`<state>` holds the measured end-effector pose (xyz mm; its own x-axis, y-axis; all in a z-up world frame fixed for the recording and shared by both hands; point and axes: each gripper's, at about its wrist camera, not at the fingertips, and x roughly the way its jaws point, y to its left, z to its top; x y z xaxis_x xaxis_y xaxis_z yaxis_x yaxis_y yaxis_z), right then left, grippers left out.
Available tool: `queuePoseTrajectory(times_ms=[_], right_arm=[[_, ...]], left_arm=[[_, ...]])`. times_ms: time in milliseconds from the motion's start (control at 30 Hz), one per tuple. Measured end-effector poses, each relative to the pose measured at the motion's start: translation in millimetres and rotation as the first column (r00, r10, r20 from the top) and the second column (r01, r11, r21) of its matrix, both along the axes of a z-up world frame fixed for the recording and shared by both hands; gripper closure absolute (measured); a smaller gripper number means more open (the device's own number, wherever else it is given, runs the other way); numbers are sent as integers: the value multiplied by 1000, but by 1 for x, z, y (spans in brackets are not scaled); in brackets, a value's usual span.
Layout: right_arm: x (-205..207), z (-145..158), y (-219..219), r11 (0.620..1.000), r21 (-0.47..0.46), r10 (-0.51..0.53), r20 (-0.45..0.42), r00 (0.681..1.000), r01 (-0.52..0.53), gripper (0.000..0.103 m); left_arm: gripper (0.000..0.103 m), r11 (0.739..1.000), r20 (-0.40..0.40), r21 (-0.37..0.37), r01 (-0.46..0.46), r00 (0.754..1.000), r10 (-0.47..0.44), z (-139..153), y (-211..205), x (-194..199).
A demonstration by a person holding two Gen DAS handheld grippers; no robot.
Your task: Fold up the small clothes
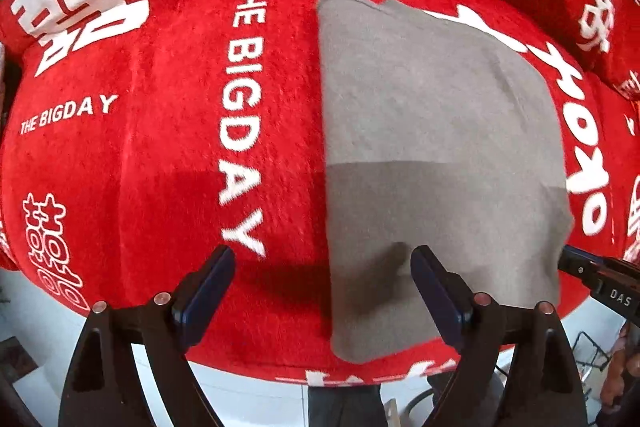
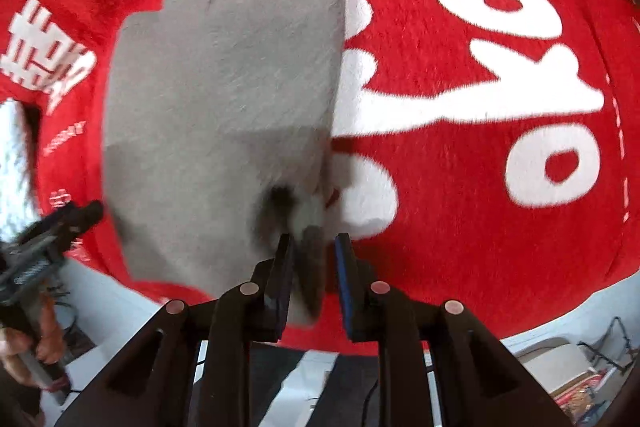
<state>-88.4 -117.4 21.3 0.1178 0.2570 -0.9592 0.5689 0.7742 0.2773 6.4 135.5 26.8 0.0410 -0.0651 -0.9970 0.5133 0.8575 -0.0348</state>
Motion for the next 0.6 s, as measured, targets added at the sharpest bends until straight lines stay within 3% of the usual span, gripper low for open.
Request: queuePoseTrajectory(times_ms=[167, 300, 400, 467, 533, 600], right_arm=[[-13, 10, 15, 997, 75, 11, 92, 996, -18, 81], [-10, -15, 27, 996, 66, 51, 19, 998, -53, 81], [-11, -34, 24, 998, 46, 31, -22, 999, -30, 83], [-14, -34, 18, 999, 40, 8, -23, 1000, -7, 83], [-19, -32, 13, 999, -33, 16, -73, 997, -19, 82], [-28, -30, 4, 1000, 4, -27, -77, 997, 27, 82]], left_arm=[[13, 997, -33, 59, 49, 998, -47, -25, 12, -25], [12, 996, -89, 80, 35, 996, -27, -49, 20, -30], [2, 995, -77, 98, 24, 997, -17, -51, 20, -28], [2, 995, -74, 98, 35, 997, -28, -48, 18, -28], [2, 995, -67, 96, 40, 997, -33, -45, 17, -27], [2, 995, -61, 94, 36, 998, -30, -42, 17, -27]])
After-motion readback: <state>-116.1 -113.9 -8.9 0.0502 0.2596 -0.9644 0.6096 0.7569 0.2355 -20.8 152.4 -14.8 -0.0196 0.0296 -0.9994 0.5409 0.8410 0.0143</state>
